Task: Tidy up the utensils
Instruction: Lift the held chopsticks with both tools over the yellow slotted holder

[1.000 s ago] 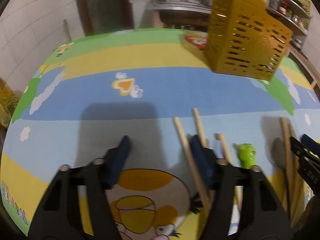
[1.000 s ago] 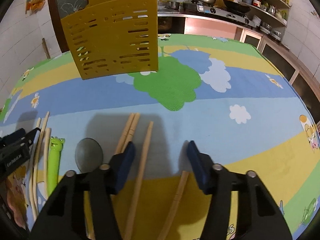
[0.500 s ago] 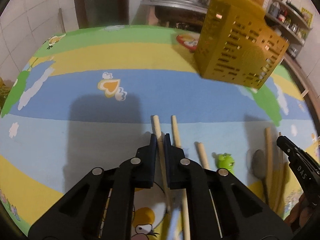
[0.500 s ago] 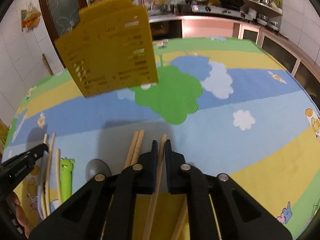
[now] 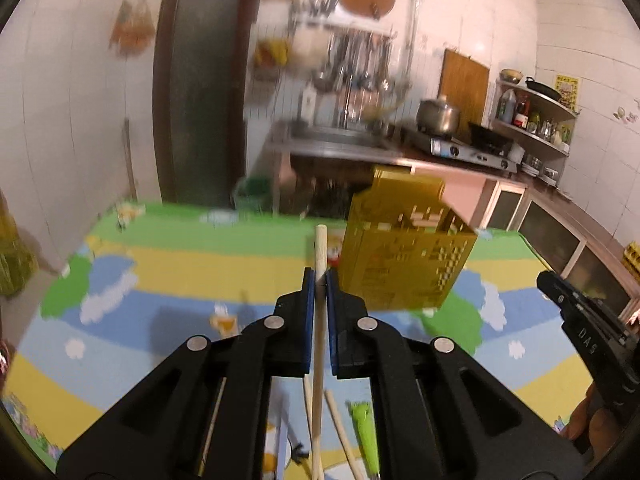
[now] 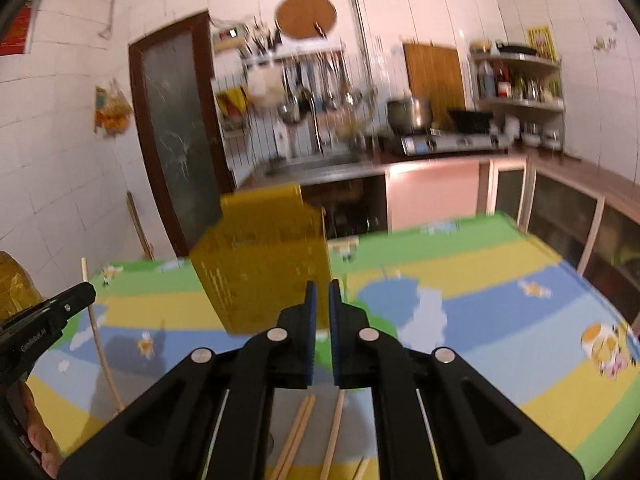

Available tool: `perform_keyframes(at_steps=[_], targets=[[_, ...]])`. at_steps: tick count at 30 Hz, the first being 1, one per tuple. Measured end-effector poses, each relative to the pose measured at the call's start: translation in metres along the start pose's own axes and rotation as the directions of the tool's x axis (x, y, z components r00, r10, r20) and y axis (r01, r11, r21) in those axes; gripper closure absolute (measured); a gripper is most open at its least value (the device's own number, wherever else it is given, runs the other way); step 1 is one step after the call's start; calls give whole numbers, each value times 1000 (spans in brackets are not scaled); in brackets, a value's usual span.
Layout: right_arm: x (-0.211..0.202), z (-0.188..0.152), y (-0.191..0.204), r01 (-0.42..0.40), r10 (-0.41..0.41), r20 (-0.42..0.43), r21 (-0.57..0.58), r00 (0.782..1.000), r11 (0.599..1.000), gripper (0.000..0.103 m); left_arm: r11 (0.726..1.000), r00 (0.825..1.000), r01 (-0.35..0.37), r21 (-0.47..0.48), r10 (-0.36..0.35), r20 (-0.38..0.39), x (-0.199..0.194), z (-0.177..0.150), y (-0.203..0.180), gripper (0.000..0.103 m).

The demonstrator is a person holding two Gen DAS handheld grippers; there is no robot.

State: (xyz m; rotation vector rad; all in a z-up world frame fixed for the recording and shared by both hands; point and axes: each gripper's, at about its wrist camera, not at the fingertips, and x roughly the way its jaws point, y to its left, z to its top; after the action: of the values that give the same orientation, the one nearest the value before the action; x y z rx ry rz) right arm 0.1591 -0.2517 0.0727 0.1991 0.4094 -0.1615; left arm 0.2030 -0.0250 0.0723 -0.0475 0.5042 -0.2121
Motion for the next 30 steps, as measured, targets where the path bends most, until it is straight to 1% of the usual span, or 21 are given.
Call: perform_keyframes(at_steps=[1, 2, 4, 6, 9, 10, 11, 13, 14, 15, 16, 19, 20, 21, 22, 23, 25, 26, 27, 28, 30], targets=[[-1, 2, 1, -2, 2, 8, -5, 1000, 1000, 97, 1000, 1000, -4, 9, 4, 11, -2, 1, -3, 98], [1, 2, 1, -10, 10, -2, -13, 1000, 1000, 97, 1000, 1000, -9, 22, 9, 19, -1, 1, -6, 98], [12, -2, 0, -30, 29, -48, -4, 998, 1000, 97, 999, 1000, -14, 29, 13, 15, 1, -1, -9, 98], [25, -10, -1, -25, 24, -103, -5, 994, 1000, 97, 999, 1000, -22, 32, 21, 16, 5, -1, -10, 98], [52, -26, -4, -12, 12, -231, 1, 973, 1000, 96, 999, 1000, -24, 25, 24, -16, 17, 5, -8, 98], [56, -30, -4, 1, -1, -255, -2, 967, 1000, 96, 1000, 999, -22, 20, 23, -29, 22, 5, -5, 98], [63, -37, -4, 20, -21, -285, -8, 958, 1000, 94, 1000, 999, -21, 13, 22, -49, 29, 6, -2, 98], [74, -47, -5, 45, -47, -335, -15, 941, 999, 63, 1000, 997, -23, 6, 24, -77, 39, 8, 1, 98], [76, -52, -6, 48, -48, -347, -8, 937, 999, 39, 1000, 995, -27, 4, 28, -99, 46, 10, 3, 98], [77, -55, -8, 52, -50, -354, -3, 934, 999, 39, 999, 993, -33, 3, 34, -114, 52, 11, 4, 98], [79, -58, -8, 61, -61, -366, -13, 929, 998, 39, 999, 992, -36, 1, 35, -122, 54, 11, 5, 98], [93, -72, -9, 96, -109, -430, -53, 896, 994, 45, 999, 988, -37, -6, 36, -151, 64, 12, 10, 98], [97, -76, -9, 102, -116, -450, -56, 885, 993, 53, 999, 987, -38, -3, 37, -157, 67, 11, 10, 98], [103, -81, -9, 109, -127, -479, -66, 868, 992, 61, 999, 986, -38, 0, 37, -161, 69, 11, 9, 98], [103, -84, -10, 112, -134, -483, -74, 866, 991, 62, 999, 986, -38, 2, 38, -164, 71, 11, 9, 98], [102, -83, -7, 120, -150, -466, -95, 872, 988, 65, 999, 985, -39, 6, 40, -167, 72, 10, 9, 98], [104, -79, -7, 109, -131, -474, -74, 871, 991, 82, 999, 985, -41, 7, 41, -170, 74, 10, 9, 98], [106, -78, -7, 104, -120, -478, -59, 870, 993, 94, 999, 984, -41, 4, 41, -175, 74, 10, 10, 98], [106, -75, -8, 98, -104, -480, -39, 871, 994, 96, 999, 983, -41, 2, 40, -177, 75, 11, 11, 98], [104, -72, -9, 88, -88, -470, -22, 878, 996, 96, 999, 983, -38, -1, 37, -177, 74, 11, 12, 98], [96, -65, -6, 75, -75, -429, -17, 900, 997, 97, 999, 985, -34, 2, 34, -171, 71, 12, 12, 98]])
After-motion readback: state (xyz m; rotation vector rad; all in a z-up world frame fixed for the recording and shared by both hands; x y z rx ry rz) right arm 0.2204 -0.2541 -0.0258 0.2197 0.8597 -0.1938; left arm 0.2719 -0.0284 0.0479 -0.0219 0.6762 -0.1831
